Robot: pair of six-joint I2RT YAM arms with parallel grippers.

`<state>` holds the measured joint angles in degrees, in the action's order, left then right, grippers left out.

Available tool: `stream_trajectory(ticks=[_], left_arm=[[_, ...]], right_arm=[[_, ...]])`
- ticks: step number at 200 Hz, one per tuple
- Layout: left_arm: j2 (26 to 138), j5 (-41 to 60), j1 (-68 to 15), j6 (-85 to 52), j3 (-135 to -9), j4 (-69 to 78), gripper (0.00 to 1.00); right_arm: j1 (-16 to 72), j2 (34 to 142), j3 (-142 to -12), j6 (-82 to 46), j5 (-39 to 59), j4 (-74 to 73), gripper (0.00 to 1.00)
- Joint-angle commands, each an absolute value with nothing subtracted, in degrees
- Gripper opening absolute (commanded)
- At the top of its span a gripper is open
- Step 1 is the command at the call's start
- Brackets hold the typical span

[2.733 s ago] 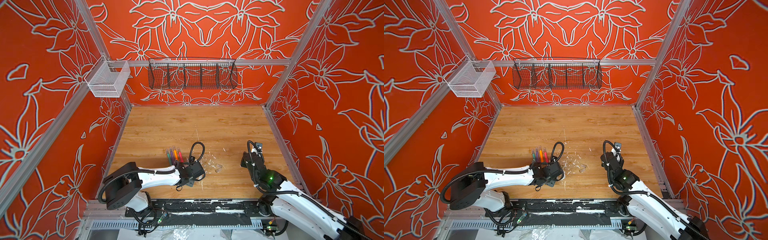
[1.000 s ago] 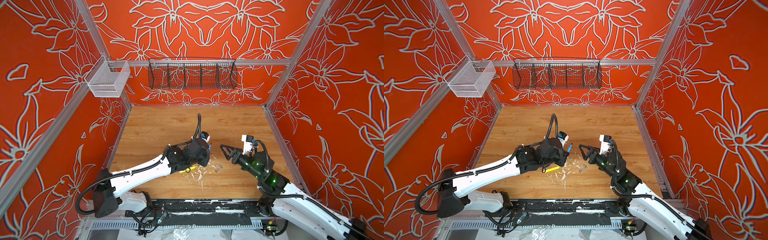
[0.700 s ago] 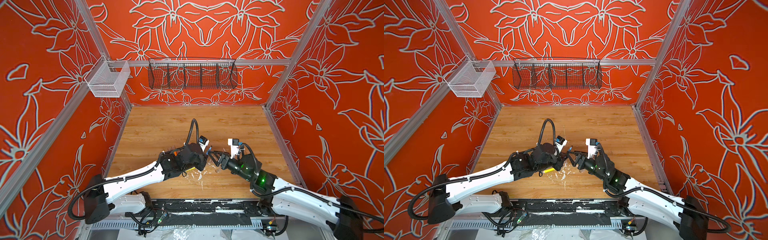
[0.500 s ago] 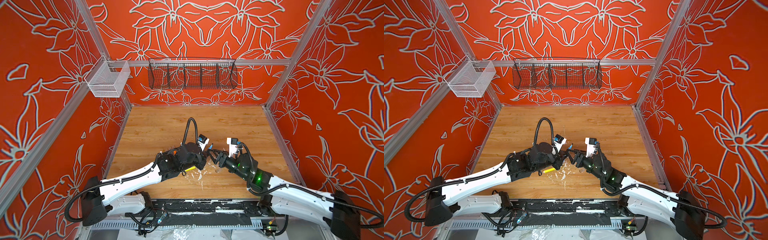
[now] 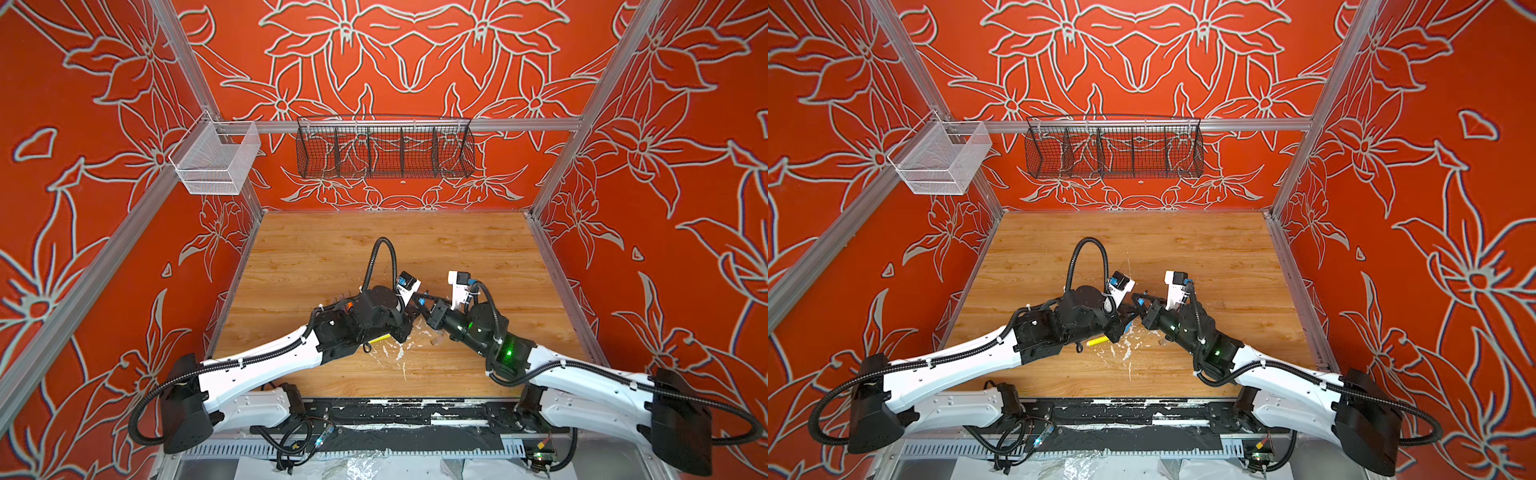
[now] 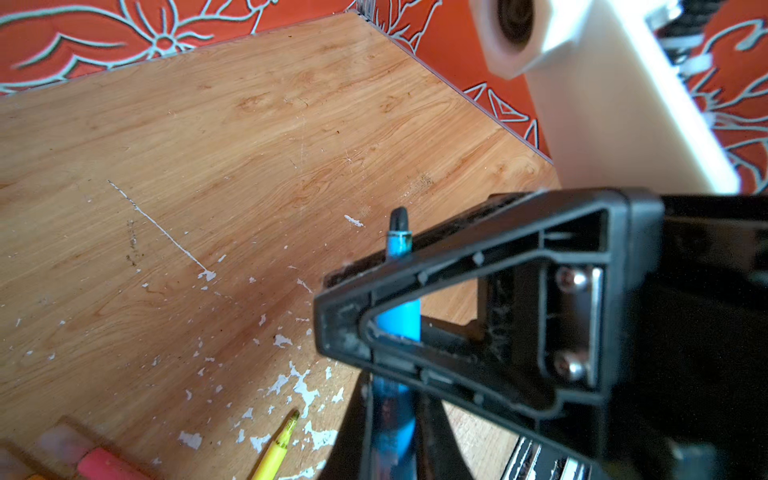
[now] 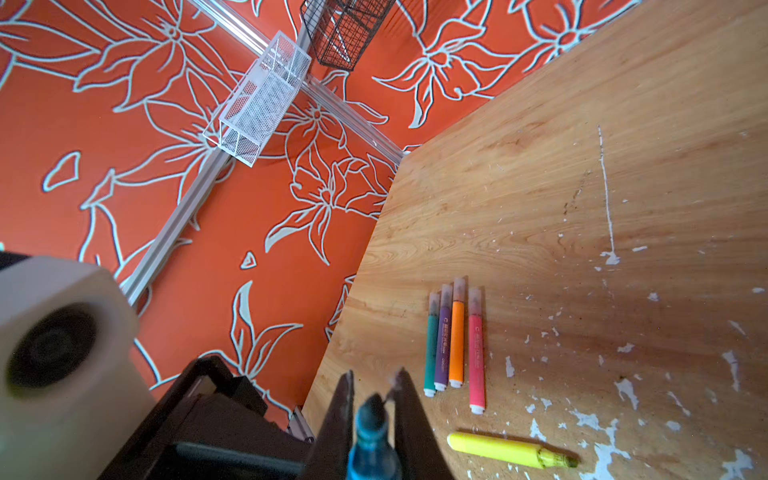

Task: Insert the pens into the pen caps
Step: 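Lift the blue marker tip-up with the left gripper while the right gripper approaches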

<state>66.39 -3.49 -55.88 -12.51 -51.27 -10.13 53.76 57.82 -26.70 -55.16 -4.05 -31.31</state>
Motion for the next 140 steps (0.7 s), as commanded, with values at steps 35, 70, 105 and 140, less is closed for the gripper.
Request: stream_trajectory(ticks=[35, 70, 105, 140], left_arm=[[66.8, -1.8, -55.9, -11.8, -49.4, -5.6, 0.53], [68.0, -0.4, -55.6, -12.0, -49.0, -4.4, 0.55], [67.8, -0.4, -55.5, -11.8, -48.4, -3.9, 0.51], [65.8, -0.4, -55.4, -11.8, -46.9, -2.5, 0.29]], right_arm=[[55.4, 56.5, -24.2, -59.0, -5.4, -37.8, 0.00], [58.0, 56.0, -23.7, -59.5, -6.4, -40.3, 0.00], [60.2, 56.8, -23.8, -59.5, -7.9, -42.5, 0.00], [60.6, 57.1, -23.1, -60.3, -10.0, -43.8, 0.00]])
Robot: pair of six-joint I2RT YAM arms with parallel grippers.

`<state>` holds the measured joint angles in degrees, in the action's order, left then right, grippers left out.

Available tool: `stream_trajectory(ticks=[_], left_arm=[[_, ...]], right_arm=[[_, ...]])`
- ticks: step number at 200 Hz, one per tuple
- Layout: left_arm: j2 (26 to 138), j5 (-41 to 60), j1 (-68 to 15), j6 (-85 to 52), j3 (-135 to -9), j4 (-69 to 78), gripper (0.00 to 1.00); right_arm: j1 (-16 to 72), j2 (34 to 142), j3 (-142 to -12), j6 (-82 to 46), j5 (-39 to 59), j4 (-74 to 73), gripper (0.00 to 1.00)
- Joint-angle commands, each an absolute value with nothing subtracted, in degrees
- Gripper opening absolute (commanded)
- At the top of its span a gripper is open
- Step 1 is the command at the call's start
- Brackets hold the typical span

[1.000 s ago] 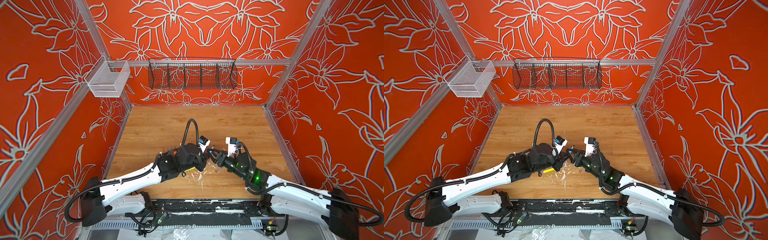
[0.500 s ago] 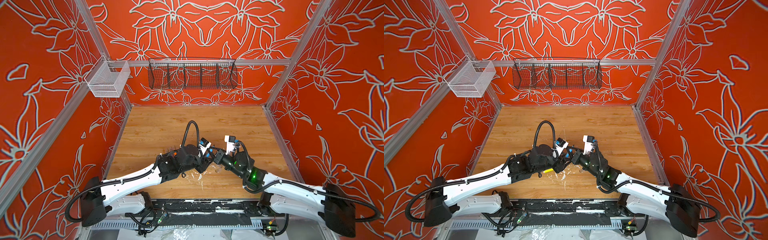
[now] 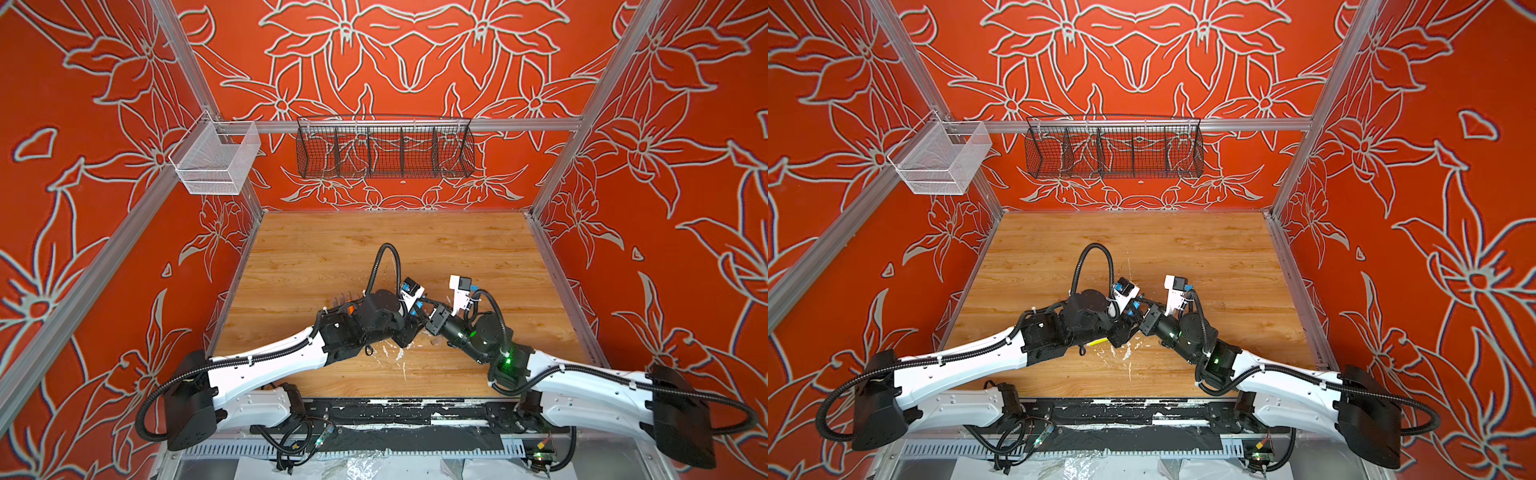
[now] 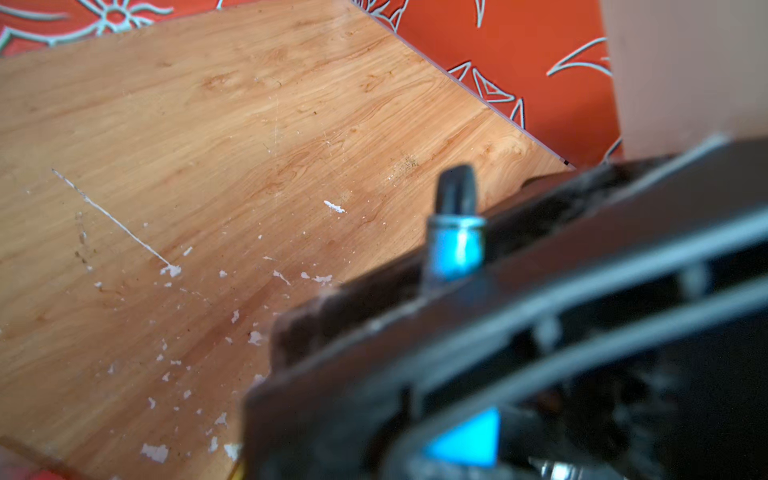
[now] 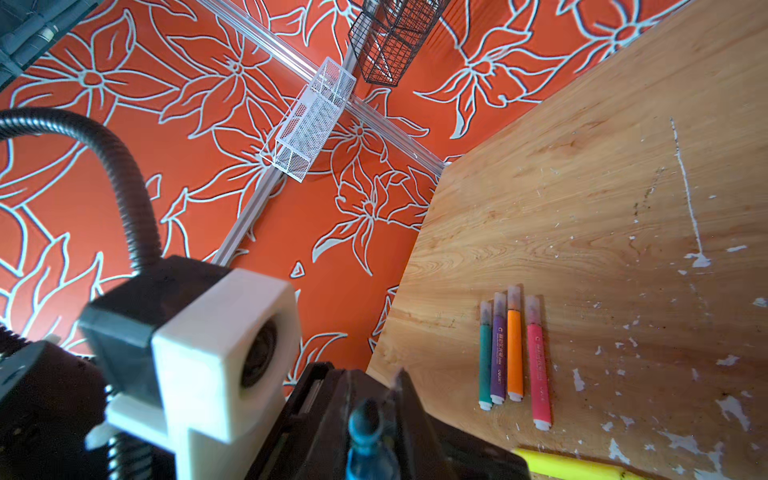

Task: Insert the pens into the pen caps
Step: 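Lift the blue marker tip-up with the left gripper while the right gripper approaches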

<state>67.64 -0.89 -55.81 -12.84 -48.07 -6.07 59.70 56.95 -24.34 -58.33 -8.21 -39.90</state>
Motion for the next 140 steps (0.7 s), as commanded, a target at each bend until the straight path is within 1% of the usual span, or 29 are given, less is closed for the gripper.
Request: stream_trajectory(ticks=[1, 11, 19, 23, 37, 46, 59, 66, 76, 95, 111, 125, 140], left_arm=[[65.8, -0.4, -55.4, -11.8, -46.9, -2.5, 0.27], [65.5, -0.1, -55.4, -11.8, -46.8, -2.3, 0.12], [65.6, 0.1, -55.4, -11.9, -46.8, -2.4, 0.03], [65.5, 0.3, -55.3, -11.8, -46.8, -2.4, 0.00], [65.7, 0.5, -55.2, -12.0, -47.1, -2.7, 0.00], [65.7, 0.6, -54.7, -12.6, -46.7, -2.4, 0.00], [65.3, 1.4, -53.4, -13.9, -46.0, -1.6, 0.00], [65.1, 1.8, -52.3, -14.7, -45.6, -1.4, 0.00], [64.7, 2.0, -50.6, -16.1, -44.9, -1.1, 0.00], [63.7, -2.1, -48.0, -18.7, -43.1, -0.4, 0.00], [62.5, -9.7, -46.9, -20.4, -41.0, 0.3, 0.00], [61.5, -14.1, -46.9, -19.9, -39.4, 1.3, 0.00], [60.8, -13.8, -46.8, -19.0, -37.9, 3.4, 0.00]], right_arm=[[60.6, 57.1, -23.1, -60.4, -10.1, -43.8, 0.00], [60.6, 57.0, -23.0, -60.9, -10.5, -43.8, 0.00], [60.6, 57.1, -22.9, -61.1, -10.5, -44.0, 0.00], [60.6, 57.0, -22.9, -61.2, -10.5, -44.1, 0.00], [60.7, 56.1, -22.9, -60.2, -10.8, -43.2, 0.01], [60.7, 54.6, -22.9, -59.5, -11.8, -40.8, 0.12], [60.7, 51.5, -23.0, -58.1, -14.2, -35.0, 0.35], [60.7, 49.1, -23.4, -57.4, -15.9, -30.0, 0.43], [60.7, 45.7, -23.9, -56.5, -18.5, -22.5, 0.51], [60.7, 40.5, -25.1, -56.4, -23.6, -7.6, 0.56], [60.7, 38.3, -25.6, -55.7, -26.2, 1.2, 0.57], [60.7, 38.8, -26.8, -55.8, -27.3, 8.5, 0.57], [60.6, 41.3, -28.2, -56.3, -28.2, 14.5, 0.56]])
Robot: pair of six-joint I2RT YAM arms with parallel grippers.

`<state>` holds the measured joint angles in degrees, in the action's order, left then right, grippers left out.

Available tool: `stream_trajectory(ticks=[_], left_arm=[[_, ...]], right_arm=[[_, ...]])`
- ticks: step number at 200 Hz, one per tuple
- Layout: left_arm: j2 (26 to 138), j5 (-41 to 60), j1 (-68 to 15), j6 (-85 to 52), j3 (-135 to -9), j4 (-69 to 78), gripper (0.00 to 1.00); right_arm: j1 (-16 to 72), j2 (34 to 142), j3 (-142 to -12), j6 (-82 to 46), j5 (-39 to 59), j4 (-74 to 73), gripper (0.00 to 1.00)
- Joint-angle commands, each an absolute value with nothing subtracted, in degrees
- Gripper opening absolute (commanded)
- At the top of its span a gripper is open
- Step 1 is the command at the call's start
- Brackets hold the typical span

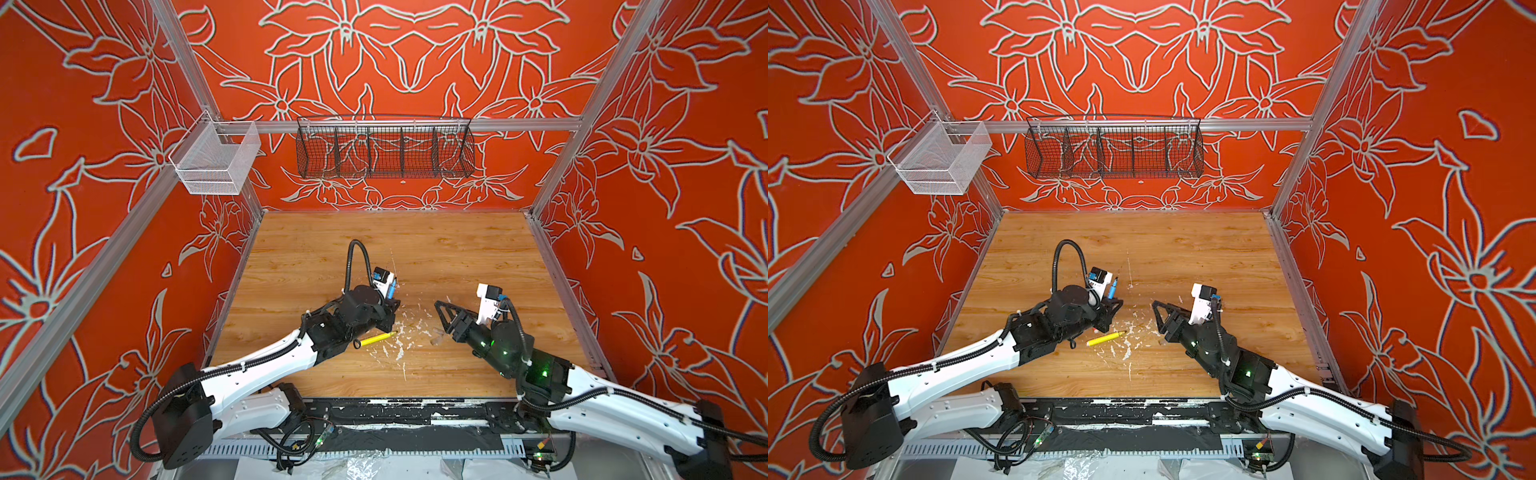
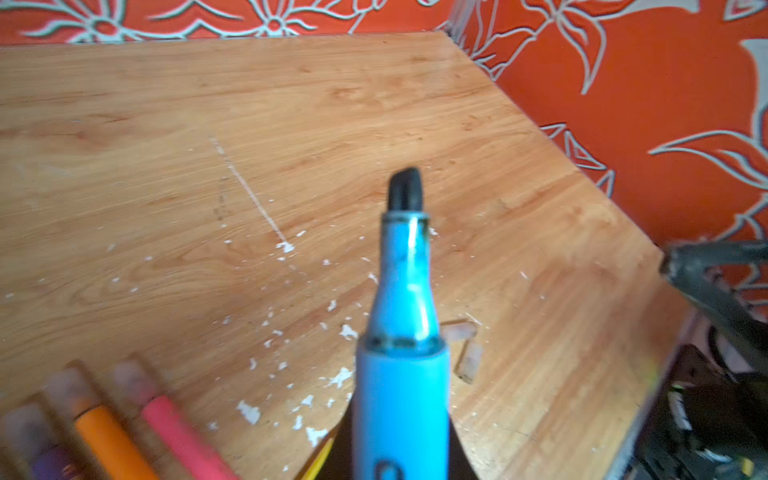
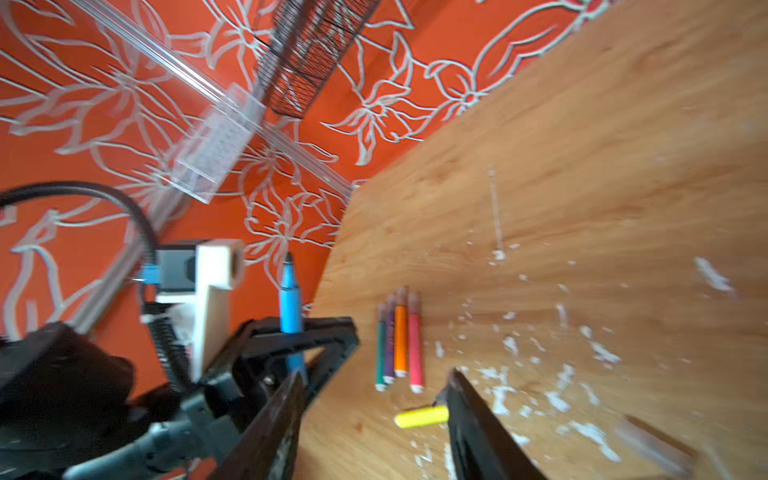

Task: Insert the pens into the pen caps
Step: 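Lower the open right gripper over a translucent cap and close on it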

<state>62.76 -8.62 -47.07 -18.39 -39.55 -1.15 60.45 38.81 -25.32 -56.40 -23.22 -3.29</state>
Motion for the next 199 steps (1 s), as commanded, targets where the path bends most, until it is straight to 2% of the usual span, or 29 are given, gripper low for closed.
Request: stream_trajectory(ticks=[1, 53, 86, 117, 143, 199], left_arm=[[60.8, -13.7, -46.8, -18.9, -37.8, 3.7, 0.00], [57.7, -7.4, -46.8, -17.0, -34.9, 7.8, 0.00], [54.2, -7.3, -46.8, -16.9, -33.0, 9.2, 0.00], [52.8, -6.5, -46.8, -16.4, -32.6, 9.3, 0.00], [52.1, -6.4, -46.8, -16.3, -32.2, 9.8, 0.00], [51.8, -6.0, -46.9, -16.1, -32.1, 9.8, 0.00]], right_arm=[[60.6, 41.5, -28.2, -56.3, -28.2, 14.8, 0.56], [60.7, 61.3, -33.4, -58.8, -27.2, 21.4, 0.56], [60.7, 73.2, -39.3, -58.1, -25.8, 24.0, 0.56], [60.7, 78.4, -41.9, -58.6, -27.3, 26.5, 0.57], [60.7, 81.1, -42.5, -59.2, -28.4, 27.3, 0.62], [60.7, 88.1, -45.9, -59.4, -29.5, 30.1, 0.63]])
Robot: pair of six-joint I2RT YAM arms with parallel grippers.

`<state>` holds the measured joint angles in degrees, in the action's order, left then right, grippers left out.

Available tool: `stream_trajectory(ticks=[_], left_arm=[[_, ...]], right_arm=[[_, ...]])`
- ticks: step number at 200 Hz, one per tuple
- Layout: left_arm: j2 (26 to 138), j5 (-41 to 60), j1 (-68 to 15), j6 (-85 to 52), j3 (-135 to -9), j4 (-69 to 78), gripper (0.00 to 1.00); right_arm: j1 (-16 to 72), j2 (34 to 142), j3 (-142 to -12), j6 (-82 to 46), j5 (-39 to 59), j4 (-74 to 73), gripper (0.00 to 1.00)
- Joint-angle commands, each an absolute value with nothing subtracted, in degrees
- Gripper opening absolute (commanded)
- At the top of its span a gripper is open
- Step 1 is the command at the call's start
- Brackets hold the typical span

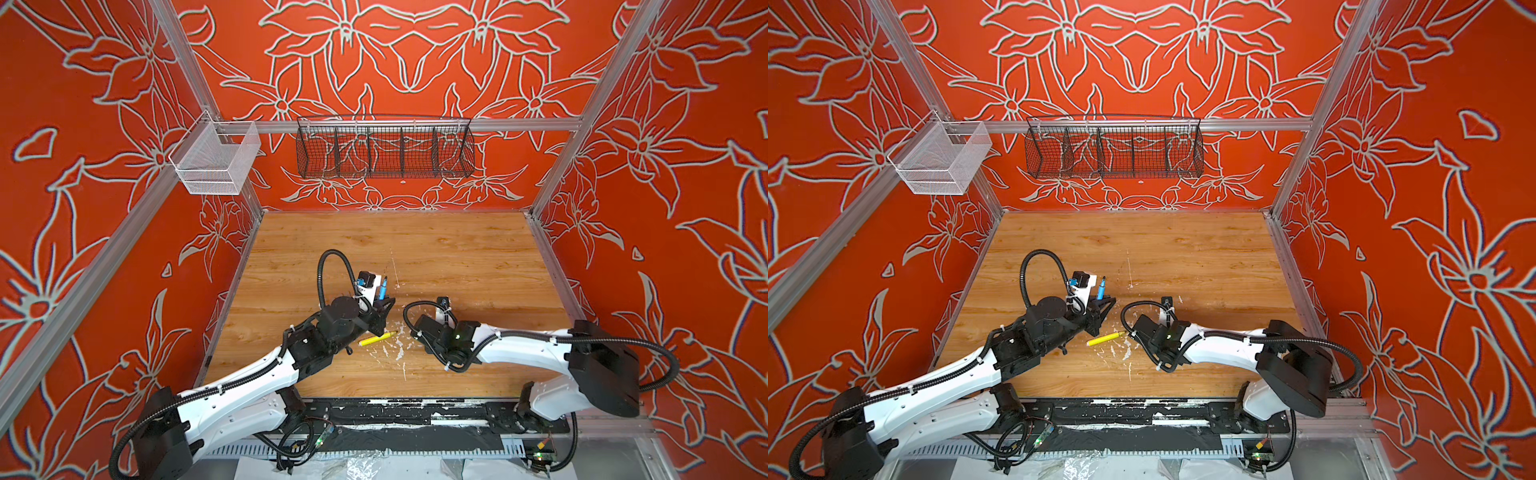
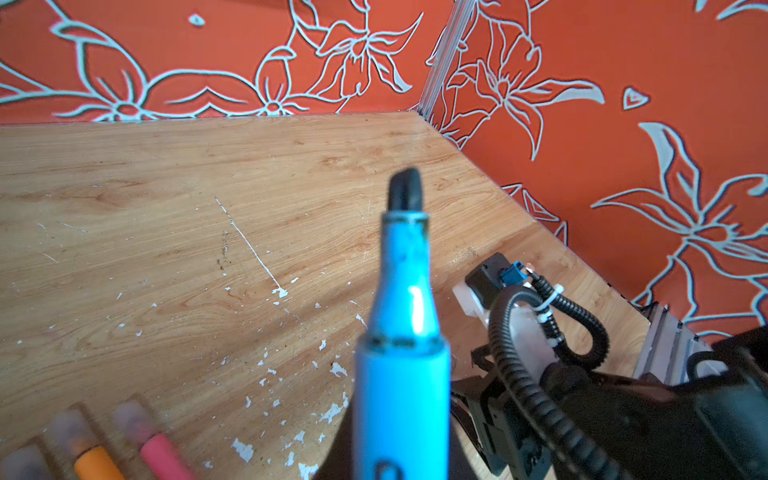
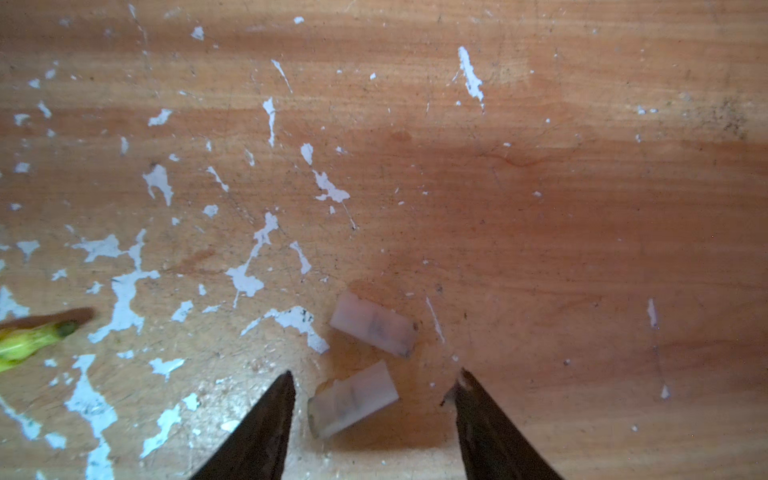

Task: Insert the pens into the pen caps
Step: 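Lower the open right gripper over a translucent cap and close on it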

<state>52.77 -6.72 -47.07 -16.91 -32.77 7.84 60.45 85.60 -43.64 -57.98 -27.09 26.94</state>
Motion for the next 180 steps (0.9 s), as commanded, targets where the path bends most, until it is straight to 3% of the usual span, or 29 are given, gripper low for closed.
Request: stream_trajectory(ticks=[1, 76, 129, 180], left_arm=[[51.7, -5.9, -46.9, -16.1, -32.1, 9.8, 0.00], [50.5, -4.9, -46.8, -15.7, -31.3, 10.6, 0.00], [50.5, -4.7, -46.8, -15.7, -31.4, 10.6, 0.00], [50.4, -4.5, -46.8, -15.8, -31.3, 10.7, 0.00]], right_arm=[[60.7, 88.2, -46.0, -59.5, -29.5, 30.2, 0.63], [60.7, 91.6, -45.8, -60.9, -30.0, 32.8, 0.62], [60.7, 89.1, -42.1, -61.8, -28.7, 31.6, 0.48], [60.7, 85.4, -39.2, -62.6, -28.7, 31.0, 0.48]])
